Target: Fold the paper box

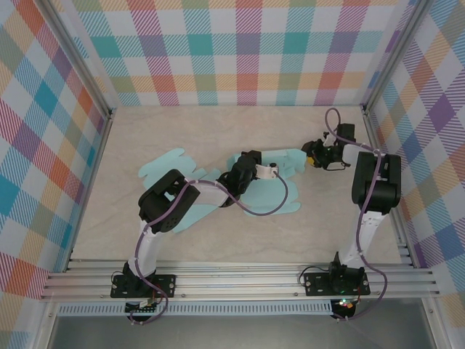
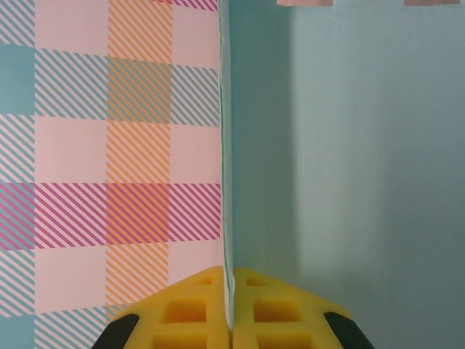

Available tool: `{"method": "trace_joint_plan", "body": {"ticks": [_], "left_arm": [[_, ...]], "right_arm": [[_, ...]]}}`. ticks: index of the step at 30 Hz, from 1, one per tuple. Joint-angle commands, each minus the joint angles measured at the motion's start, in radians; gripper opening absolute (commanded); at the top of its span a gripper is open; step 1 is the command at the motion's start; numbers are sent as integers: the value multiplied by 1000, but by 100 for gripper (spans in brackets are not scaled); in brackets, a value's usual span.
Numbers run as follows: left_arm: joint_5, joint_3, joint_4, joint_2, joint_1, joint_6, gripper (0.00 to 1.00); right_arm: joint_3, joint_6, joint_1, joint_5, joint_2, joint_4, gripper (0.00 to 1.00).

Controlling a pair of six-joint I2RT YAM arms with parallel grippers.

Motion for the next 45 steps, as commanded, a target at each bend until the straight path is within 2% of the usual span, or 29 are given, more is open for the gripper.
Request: {"method": "trace_joint_plan", "body": {"ticks": [1,18,32,45], "left_arm": [[17,22,15,31,-1,5,0],[21,33,17,62,-1,33,0],[11,5,17,58,0,38,0],[16,2,18,59,0,32,0]], "right_arm": [[-39,-30,11,-43,-26,38,40],[-212,-43,39,-76,-138,175,40],[-396,-20,98,2,-288,269,40],[-439,-29,136,35,-357,302,41]]}}
